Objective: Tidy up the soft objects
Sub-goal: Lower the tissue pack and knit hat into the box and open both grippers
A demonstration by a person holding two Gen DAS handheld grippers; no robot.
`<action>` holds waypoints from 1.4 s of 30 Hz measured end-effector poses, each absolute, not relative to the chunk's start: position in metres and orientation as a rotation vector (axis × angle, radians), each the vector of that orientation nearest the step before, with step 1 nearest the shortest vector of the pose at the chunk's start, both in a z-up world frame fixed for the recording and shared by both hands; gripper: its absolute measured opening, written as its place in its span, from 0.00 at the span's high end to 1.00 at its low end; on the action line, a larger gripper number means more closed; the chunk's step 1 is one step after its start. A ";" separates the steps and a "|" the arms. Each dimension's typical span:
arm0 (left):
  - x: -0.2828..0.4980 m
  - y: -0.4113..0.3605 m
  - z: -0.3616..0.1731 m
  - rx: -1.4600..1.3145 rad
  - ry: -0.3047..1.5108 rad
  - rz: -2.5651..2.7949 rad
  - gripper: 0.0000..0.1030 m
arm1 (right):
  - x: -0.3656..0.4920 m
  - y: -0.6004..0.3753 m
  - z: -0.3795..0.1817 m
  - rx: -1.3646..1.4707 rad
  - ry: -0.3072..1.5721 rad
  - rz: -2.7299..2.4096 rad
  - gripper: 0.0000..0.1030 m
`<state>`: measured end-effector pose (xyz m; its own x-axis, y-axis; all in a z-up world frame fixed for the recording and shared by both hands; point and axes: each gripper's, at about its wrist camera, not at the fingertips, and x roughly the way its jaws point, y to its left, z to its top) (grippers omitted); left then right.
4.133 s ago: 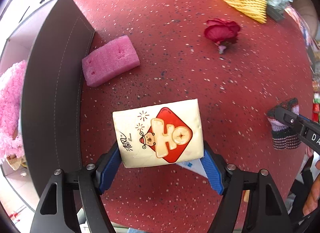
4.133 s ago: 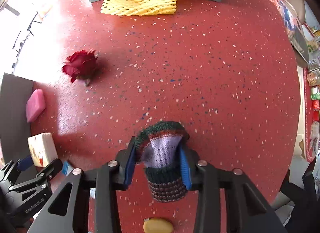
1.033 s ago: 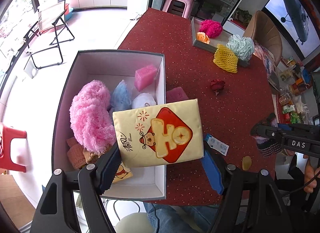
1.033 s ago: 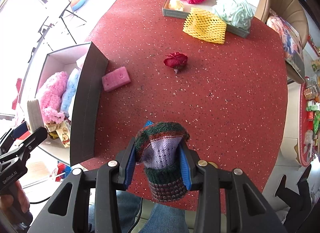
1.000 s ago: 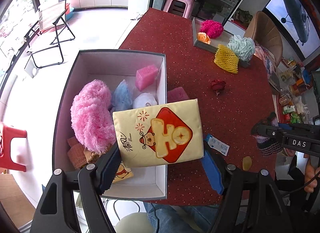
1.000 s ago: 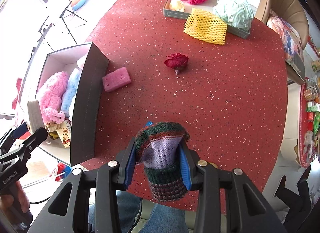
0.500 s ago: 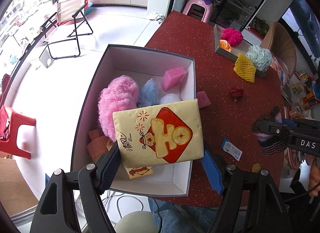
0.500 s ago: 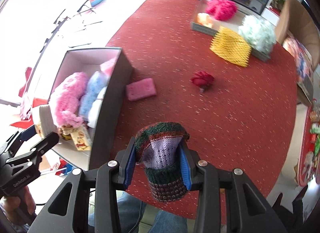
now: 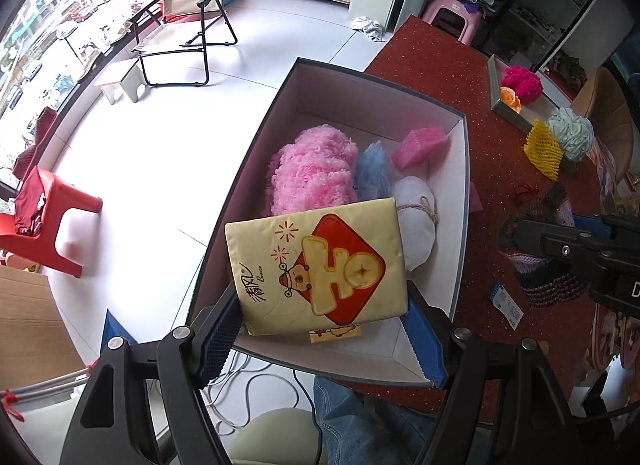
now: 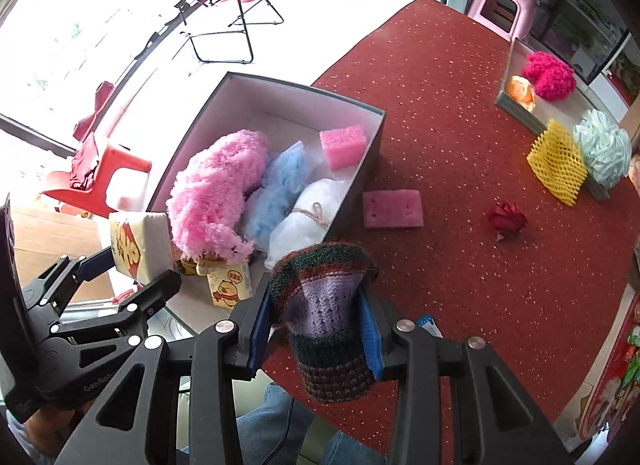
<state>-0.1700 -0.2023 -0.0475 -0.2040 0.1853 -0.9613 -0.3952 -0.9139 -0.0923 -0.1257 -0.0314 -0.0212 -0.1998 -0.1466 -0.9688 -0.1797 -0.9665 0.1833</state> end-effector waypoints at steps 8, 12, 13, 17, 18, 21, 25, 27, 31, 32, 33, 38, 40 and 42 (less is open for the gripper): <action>-0.171 -0.206 -0.056 -1.731 0.247 2.174 0.26 | -0.146 -0.056 -0.023 -2.017 0.364 2.431 0.59; -0.173 -0.207 -0.059 -1.745 0.244 2.170 0.26 | -0.150 -0.061 -0.024 -2.033 0.361 2.438 0.59; -0.173 -0.207 -0.060 -1.749 0.244 2.169 0.26 | -0.151 -0.061 -0.025 -2.037 0.360 2.438 0.59; -0.175 -0.208 -0.064 -1.762 0.250 2.164 0.26 | -0.154 -0.063 -0.027 -2.042 0.363 2.438 0.59; -0.176 -0.207 -0.065 -1.766 0.252 2.163 0.26 | -0.155 -0.063 -0.027 -2.040 0.365 2.439 0.59; -0.177 -0.205 -0.067 -1.769 0.260 2.164 0.26 | -0.159 -0.064 -0.028 -2.043 0.373 2.438 0.59; -0.178 -0.202 -0.067 -1.770 0.261 2.165 0.26 | -0.162 -0.066 -0.030 -2.053 0.364 2.439 0.59; -0.179 -0.202 -0.068 -1.770 0.264 2.166 0.26 | -0.163 -0.068 -0.030 -2.057 0.359 2.439 0.59; -0.180 -0.204 -0.068 -1.777 0.257 2.167 0.26 | -0.166 -0.070 -0.031 -2.066 0.350 2.437 0.59; -0.181 -0.204 -0.069 -1.779 0.257 2.166 0.26 | -0.166 -0.070 -0.032 -2.068 0.348 2.436 0.59; -0.181 -0.204 -0.069 -1.781 0.255 2.165 0.26 | -0.166 -0.070 -0.032 -2.068 0.344 2.435 0.59; -0.183 -0.201 -0.071 -1.784 0.262 2.156 0.26 | -0.168 -0.068 -0.034 -2.074 0.341 2.426 0.59; -0.184 -0.200 -0.072 -1.785 0.267 2.152 0.26 | -0.169 -0.068 -0.034 -2.074 0.340 2.424 0.59; -0.184 -0.199 -0.073 -1.787 0.271 2.148 0.26 | -0.170 -0.068 -0.035 -2.075 0.337 2.423 0.59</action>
